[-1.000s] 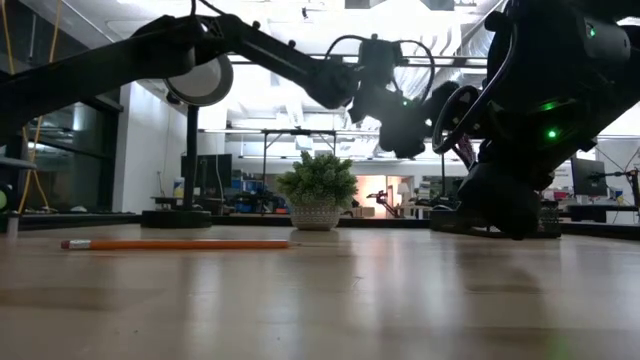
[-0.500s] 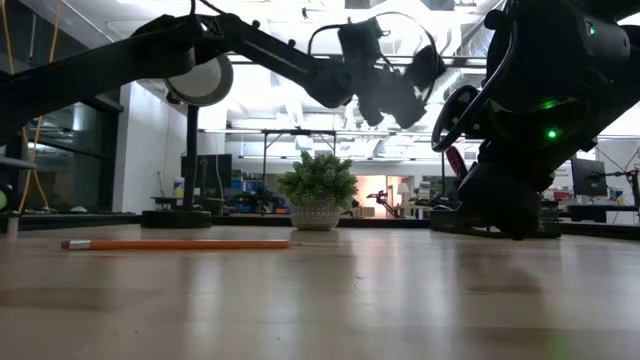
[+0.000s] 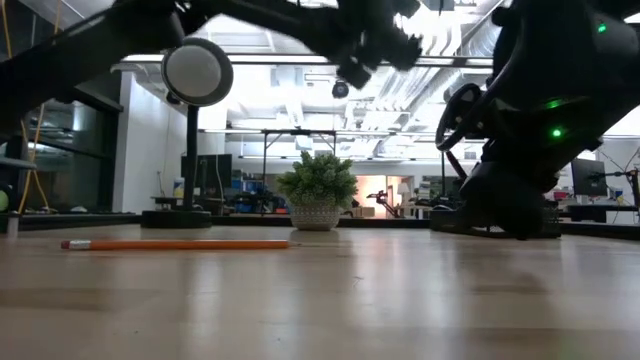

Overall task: Pick and place office supplies into organizer
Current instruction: Put the right pencil into the desk organizer

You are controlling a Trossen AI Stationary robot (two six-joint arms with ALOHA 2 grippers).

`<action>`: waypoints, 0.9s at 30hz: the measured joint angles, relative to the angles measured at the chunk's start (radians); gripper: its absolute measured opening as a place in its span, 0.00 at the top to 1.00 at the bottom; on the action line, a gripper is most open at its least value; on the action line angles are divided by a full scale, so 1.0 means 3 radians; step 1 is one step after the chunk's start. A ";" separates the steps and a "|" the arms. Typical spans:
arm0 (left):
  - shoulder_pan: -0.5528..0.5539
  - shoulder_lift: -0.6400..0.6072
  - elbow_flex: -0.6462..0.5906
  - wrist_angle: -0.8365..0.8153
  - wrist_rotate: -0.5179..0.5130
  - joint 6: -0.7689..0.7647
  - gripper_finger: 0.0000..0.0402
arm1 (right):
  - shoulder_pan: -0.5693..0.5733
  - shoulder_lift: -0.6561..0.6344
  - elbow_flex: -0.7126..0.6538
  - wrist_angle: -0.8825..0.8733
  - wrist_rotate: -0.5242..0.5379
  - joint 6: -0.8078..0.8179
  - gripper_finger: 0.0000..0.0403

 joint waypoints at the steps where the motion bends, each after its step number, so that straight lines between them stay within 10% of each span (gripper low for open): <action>1: -0.0042 -0.0056 0.0000 0.0000 -0.0061 0.0039 0.72 | 0.0027 0.0000 0.0000 0.0001 -0.0001 0.0025 0.99; 10: -0.0659 -0.0424 -0.0001 -0.0479 -0.0329 -0.0492 0.89 | 0.0290 0.0000 0.0000 0.0048 0.0004 0.0177 0.99; 24: -0.0767 -0.0793 -0.0019 -0.5441 0.0796 -0.4772 0.99 | 0.0479 0.0000 0.0000 0.0252 0.0102 0.0108 1.00; 27: -0.0591 -0.1003 -0.0015 -0.6070 0.1600 -0.5516 0.99 | 0.0438 0.0000 -0.0001 0.0262 0.0160 0.0035 0.99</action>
